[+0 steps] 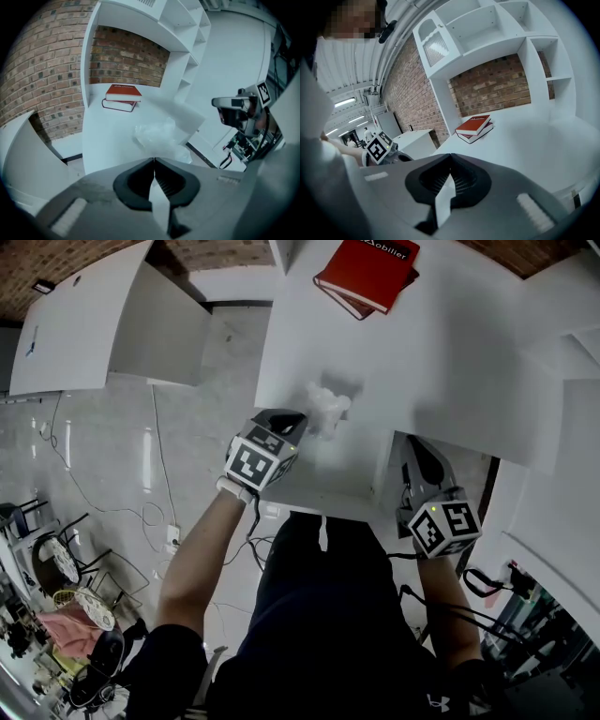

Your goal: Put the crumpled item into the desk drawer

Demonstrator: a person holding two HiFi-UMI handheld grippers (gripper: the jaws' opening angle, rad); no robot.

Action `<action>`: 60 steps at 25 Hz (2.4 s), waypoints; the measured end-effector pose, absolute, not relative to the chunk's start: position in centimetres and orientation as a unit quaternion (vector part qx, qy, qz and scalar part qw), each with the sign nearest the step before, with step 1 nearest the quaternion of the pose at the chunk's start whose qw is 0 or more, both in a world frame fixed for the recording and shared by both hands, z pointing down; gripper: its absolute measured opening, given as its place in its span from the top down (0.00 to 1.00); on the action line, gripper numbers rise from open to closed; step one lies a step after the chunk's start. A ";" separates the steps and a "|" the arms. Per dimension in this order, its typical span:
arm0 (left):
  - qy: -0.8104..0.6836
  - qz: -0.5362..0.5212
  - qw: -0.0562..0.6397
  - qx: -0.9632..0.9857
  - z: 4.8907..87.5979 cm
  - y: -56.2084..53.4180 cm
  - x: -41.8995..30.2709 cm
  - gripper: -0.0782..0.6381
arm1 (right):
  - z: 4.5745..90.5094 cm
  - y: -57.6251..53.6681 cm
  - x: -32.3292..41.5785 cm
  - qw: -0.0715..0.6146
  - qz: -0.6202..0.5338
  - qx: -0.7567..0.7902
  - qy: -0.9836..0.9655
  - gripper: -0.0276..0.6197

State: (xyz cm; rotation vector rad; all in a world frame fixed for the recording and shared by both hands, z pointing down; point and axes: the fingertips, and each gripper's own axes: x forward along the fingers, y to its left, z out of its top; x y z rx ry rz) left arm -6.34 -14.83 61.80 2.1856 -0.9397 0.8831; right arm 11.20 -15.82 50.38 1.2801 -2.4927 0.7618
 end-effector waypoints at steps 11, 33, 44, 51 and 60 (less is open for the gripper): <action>-0.227 0.415 0.286 0.833 67.7 -5.5 -1.0 0.88 | 51.2 -13.6 12.5 0.113 0.269 0.465 -0.836 0.95; 0.059 0.598 0.018 0.799 81.3 -0.4 6.4 0.88 | 57.1 -6.9 23.2 0.098 0.336 0.557 -0.753 0.95; 0.115 0.619 -0.026 0.776 86.3 0.4 7.5 0.88 | 59.4 -6.1 25.4 0.113 0.357 0.560 -0.739 0.95; 0.119 0.625 -0.033 0.770 87.9 0.3 7.6 0.88 | 60.6 -6.0 25.9 0.117 0.372 0.556 -0.734 0.95; 0.025 0.617 -0.014 0.787 87.4 -1.6 7.3 0.74 | 60.6 -6.8 24.2 0.124 0.366 0.536 -0.751 0.95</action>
